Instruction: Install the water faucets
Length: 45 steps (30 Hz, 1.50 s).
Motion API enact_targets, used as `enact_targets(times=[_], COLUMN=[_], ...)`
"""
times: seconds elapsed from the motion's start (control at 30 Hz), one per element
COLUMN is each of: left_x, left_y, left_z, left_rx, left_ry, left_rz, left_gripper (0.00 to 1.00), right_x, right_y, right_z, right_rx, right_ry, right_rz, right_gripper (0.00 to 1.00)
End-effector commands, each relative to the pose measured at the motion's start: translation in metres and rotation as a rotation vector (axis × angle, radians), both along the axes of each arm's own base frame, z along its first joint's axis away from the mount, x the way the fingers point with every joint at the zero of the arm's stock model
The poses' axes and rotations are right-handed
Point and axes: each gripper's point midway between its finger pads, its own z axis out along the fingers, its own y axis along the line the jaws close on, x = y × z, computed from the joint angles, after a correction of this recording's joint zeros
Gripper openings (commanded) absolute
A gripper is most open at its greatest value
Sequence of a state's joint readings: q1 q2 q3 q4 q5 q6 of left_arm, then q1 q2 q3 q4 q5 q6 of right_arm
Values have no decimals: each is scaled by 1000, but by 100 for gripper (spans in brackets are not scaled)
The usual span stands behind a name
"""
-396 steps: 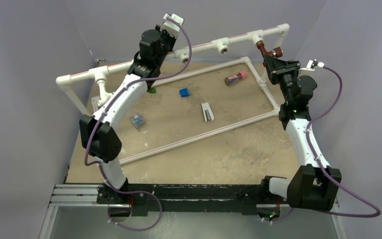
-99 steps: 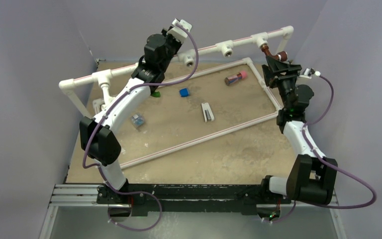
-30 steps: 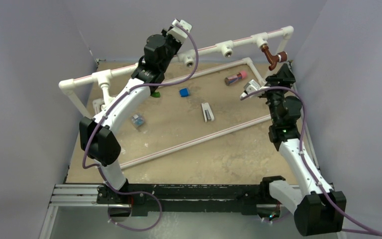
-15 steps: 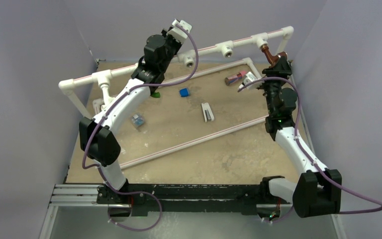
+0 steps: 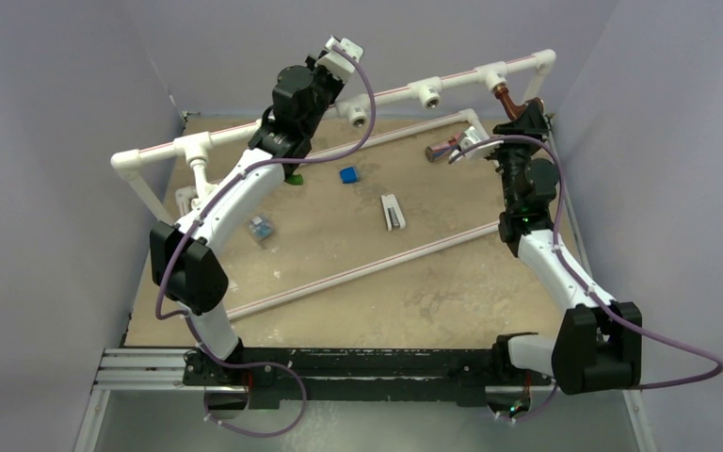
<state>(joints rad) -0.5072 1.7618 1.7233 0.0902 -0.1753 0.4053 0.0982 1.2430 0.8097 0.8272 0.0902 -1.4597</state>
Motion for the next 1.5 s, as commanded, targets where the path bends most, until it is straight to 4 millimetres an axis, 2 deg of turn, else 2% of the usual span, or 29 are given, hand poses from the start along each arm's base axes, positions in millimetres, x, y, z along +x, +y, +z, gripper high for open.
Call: enact_targets(times=[0.0, 0.17, 0.4, 0.5, 0.67, 0.8, 0.97, 1.23, 1.3, 1.47], left_x=[-23, -24, -24, -24, -24, -24, -24, -25, -25, -25], left_y=[-47, -47, -48, -48, -47, -47, -47, -46, -46, -46], left_z=[-84, -83, -84, -84, -83, -83, -81, -80, -80, -78], left_rx=[53, 51, 52, 52, 54, 54, 52, 54, 55, 53], left_ry=[240, 239, 241, 242, 238, 238, 237, 234, 233, 228], left_rz=[-177, -178, -179, -178, -176, -178, -177, -175, -175, -177], left_gripper=[0, 0, 0, 0, 0, 0, 0, 0, 0, 0], right_x=[-6, -1, -1, -4, -11, -14, -14, -5, -5, -5], right_y=[-3, -2, 0, 4, 22, 32, 45, 79, 89, 99], right_z=[39, 35, 27, 19, 1, -6, -1, 15, 13, 13], right_rx=[30, 75, 194, 280, 434, 520, 616, 821, 889, 986], right_ry=[-116, -109, -99, -94, -67, -47, -18, 105, 154, 205], right_rz=[-18, 0, 41, 82, 173, 212, 287, 460, 510, 554], right_gripper=[42, 29, 0, 0, 0, 0, 0, 0, 0, 0])
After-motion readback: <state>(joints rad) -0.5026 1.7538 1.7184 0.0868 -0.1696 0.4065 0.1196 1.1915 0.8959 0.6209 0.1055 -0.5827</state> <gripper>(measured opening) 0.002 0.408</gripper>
